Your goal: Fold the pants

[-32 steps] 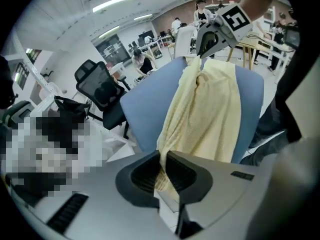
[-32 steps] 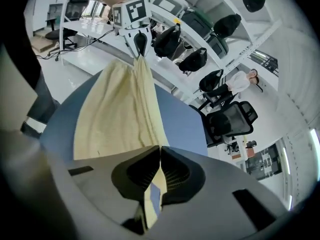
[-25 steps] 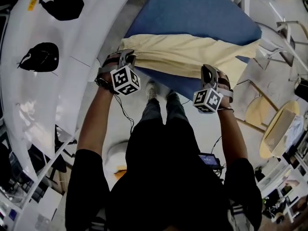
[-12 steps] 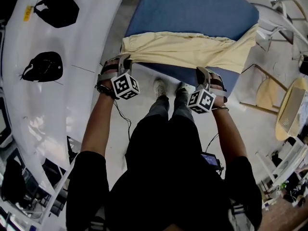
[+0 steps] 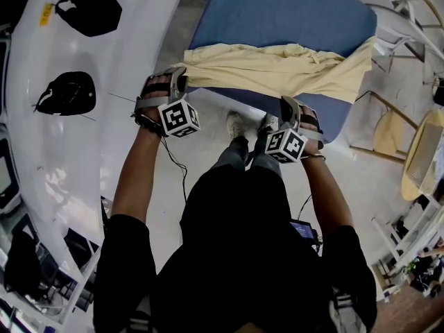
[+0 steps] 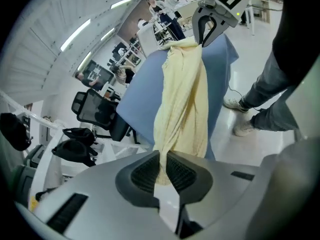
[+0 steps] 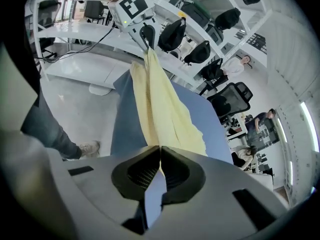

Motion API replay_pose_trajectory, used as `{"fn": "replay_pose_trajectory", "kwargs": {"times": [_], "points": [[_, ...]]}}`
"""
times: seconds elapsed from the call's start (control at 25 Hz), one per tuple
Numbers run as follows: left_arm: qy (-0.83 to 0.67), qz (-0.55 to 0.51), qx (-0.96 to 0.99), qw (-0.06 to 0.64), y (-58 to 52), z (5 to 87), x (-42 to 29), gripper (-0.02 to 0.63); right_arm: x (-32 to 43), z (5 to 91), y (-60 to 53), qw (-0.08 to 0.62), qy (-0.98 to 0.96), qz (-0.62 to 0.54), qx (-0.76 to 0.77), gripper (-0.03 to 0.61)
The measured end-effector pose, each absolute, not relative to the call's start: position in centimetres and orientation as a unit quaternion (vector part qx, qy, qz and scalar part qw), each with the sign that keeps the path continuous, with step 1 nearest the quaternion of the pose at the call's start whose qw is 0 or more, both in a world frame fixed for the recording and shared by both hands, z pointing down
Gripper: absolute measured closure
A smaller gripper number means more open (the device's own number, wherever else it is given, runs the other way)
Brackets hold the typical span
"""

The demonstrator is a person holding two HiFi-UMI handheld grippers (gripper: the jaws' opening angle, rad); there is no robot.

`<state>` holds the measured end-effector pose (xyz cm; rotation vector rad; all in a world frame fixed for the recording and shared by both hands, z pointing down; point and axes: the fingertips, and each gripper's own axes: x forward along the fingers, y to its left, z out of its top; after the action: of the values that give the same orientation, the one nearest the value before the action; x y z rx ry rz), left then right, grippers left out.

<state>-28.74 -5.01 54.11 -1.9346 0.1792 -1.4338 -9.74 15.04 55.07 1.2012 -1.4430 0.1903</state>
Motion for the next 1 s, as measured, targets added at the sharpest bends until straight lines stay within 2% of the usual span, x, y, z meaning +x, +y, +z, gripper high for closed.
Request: {"fn": "replay_pose_trajectory", "kwargs": {"times": [0.2,0.52,0.6,0.64,0.68,0.72,1.0], "points": [[0.059,-0.577,-0.758,0.3,-3.4,57.6,-30.2,0.566,-9.8,56.7,14.8,0.599,-0.627,0.088,0.491,0.566],[0.051,-0.585,-0.763,0.271,-1.4,59.6,-31.3,0.552,-9.7,57.4,15.7,0.616,-0.631,0.088,0.464,0.566],[0.056,-0.584,-0.767,0.259,-1.1,59.8,-31.5,0.524,-9.6,57.7,15.9,0.618,-0.628,0.09,0.464,0.566],[0.055,-0.585,-0.77,0.251,-0.8,60.0,-31.7,0.49,-9.6,57.9,15.9,0.618,-0.627,0.092,0.465,0.565],[0.055,-0.585,-0.772,0.243,-0.4,60.2,-31.9,0.428,-9.6,58.0,16.0,0.618,-0.625,0.096,0.467,0.565],[0.057,-0.584,-0.776,0.233,0.0,60.3,-32.2,0.407,-9.6,58.1,16.1,0.617,-0.625,0.099,0.468,0.563],[0.089,-0.576,-0.799,0.146,2.0,60.5,-34.5,0.408,-10.2,57.0,16.0,0.607,-0.637,0.11,0.463,0.544]]}}
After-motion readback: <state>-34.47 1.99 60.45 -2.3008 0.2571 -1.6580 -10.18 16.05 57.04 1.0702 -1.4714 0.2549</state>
